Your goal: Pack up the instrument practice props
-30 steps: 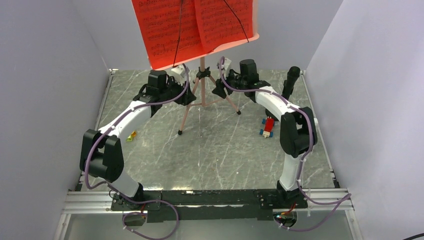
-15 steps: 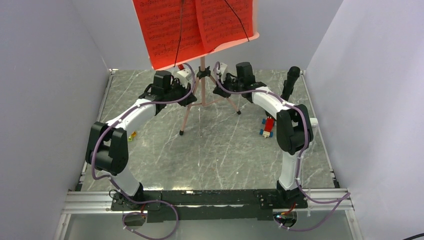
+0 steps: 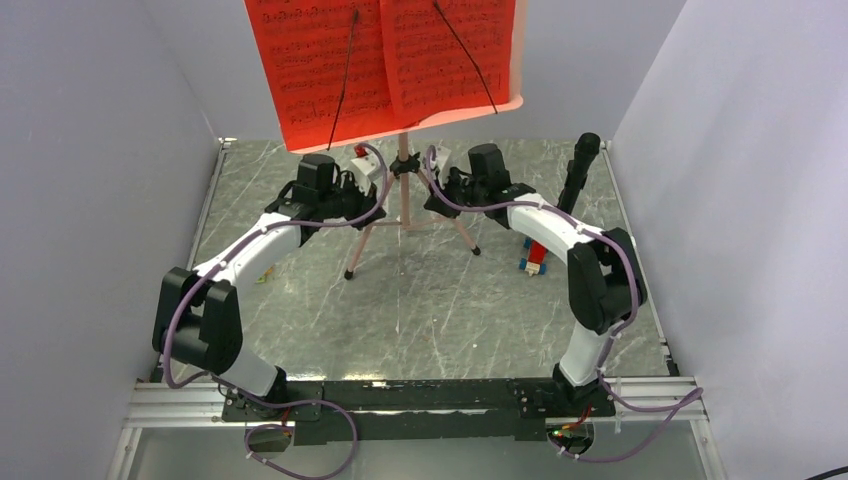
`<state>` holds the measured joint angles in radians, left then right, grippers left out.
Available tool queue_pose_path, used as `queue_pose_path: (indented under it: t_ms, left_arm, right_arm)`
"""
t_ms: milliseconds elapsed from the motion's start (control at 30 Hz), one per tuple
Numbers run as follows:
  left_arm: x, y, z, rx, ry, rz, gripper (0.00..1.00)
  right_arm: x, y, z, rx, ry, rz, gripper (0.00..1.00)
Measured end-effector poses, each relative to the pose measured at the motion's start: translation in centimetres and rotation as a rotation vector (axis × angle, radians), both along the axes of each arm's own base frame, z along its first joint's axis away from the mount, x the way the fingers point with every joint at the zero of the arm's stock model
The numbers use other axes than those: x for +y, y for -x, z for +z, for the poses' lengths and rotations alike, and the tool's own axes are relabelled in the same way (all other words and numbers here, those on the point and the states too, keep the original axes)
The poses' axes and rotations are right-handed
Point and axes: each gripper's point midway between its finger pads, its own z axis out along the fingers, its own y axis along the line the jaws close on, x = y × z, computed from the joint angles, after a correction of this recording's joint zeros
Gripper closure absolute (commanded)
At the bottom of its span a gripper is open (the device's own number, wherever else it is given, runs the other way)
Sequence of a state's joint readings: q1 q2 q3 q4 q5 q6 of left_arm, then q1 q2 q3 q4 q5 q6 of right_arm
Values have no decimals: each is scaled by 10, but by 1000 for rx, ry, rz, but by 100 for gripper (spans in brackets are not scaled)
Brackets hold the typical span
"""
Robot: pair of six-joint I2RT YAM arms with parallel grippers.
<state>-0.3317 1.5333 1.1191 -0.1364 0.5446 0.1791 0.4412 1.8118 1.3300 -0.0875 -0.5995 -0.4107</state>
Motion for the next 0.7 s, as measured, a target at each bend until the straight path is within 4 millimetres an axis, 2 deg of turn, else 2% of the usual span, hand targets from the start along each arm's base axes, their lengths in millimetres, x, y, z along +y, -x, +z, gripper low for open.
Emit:
queue_pose_path:
  t_ms: [167, 467, 700]
  left_arm:
    - [-4, 22, -1, -11, -13, -68, 99]
    - [-25, 71, -3, -4, 19, -238, 99]
    - [-39, 99, -4, 20, 75, -356, 99]
  right_arm:
    - [-9, 31, -1, 32, 5, -2, 100]
    - [-38, 95, -4, 66, 28, -6, 100]
    - [-55, 128, -6, 60, 26, -5, 100]
